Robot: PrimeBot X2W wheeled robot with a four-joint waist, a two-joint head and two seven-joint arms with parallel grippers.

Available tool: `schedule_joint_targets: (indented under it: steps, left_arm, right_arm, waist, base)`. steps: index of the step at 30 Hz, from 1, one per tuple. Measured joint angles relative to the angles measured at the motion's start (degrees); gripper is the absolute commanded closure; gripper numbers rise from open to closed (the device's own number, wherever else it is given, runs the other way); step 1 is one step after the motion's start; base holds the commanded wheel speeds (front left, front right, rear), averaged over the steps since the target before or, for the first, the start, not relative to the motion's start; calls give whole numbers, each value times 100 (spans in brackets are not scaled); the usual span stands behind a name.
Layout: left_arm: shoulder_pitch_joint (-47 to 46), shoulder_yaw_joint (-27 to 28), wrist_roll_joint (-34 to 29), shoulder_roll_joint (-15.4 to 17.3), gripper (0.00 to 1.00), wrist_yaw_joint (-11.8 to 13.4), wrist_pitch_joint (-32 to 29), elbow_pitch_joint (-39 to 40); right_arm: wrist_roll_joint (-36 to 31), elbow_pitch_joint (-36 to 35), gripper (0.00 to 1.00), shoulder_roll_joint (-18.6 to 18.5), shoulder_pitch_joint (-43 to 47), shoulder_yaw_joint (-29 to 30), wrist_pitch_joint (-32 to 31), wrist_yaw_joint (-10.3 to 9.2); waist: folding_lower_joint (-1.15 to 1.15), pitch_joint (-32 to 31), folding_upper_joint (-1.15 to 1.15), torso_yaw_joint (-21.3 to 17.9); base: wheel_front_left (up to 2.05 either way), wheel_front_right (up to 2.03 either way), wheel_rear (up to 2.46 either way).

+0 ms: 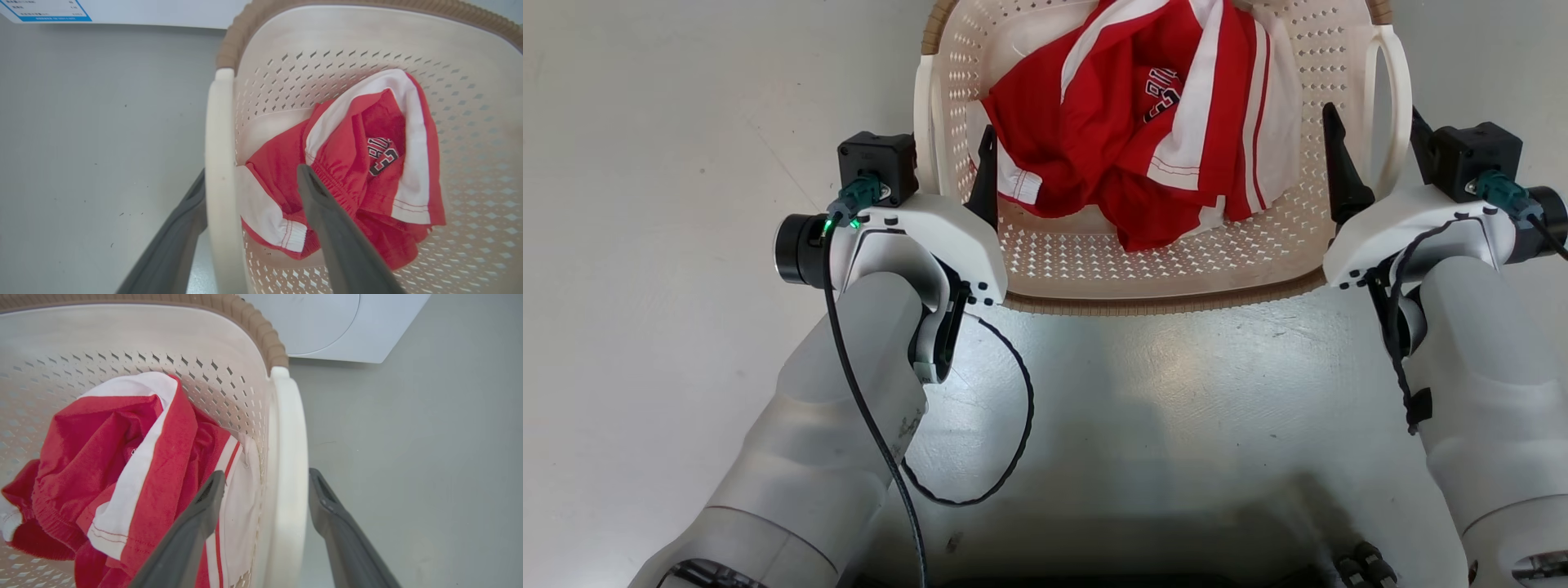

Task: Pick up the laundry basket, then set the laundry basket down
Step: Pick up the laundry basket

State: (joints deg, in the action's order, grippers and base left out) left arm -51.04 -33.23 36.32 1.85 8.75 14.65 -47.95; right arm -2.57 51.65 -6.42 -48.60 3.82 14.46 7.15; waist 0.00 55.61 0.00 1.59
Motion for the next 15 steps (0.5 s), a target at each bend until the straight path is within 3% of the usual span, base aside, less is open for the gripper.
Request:
schedule_joint_targets:
  steps: [15]
  left_arm:
    - [-126,-138,155,0,0,58,0,-155]
  right_arm:
    - [97,99,0,25,-1,-14,0,1]
  waist:
    - [0,-31,0,-10]
  base:
    - [0,0,0]
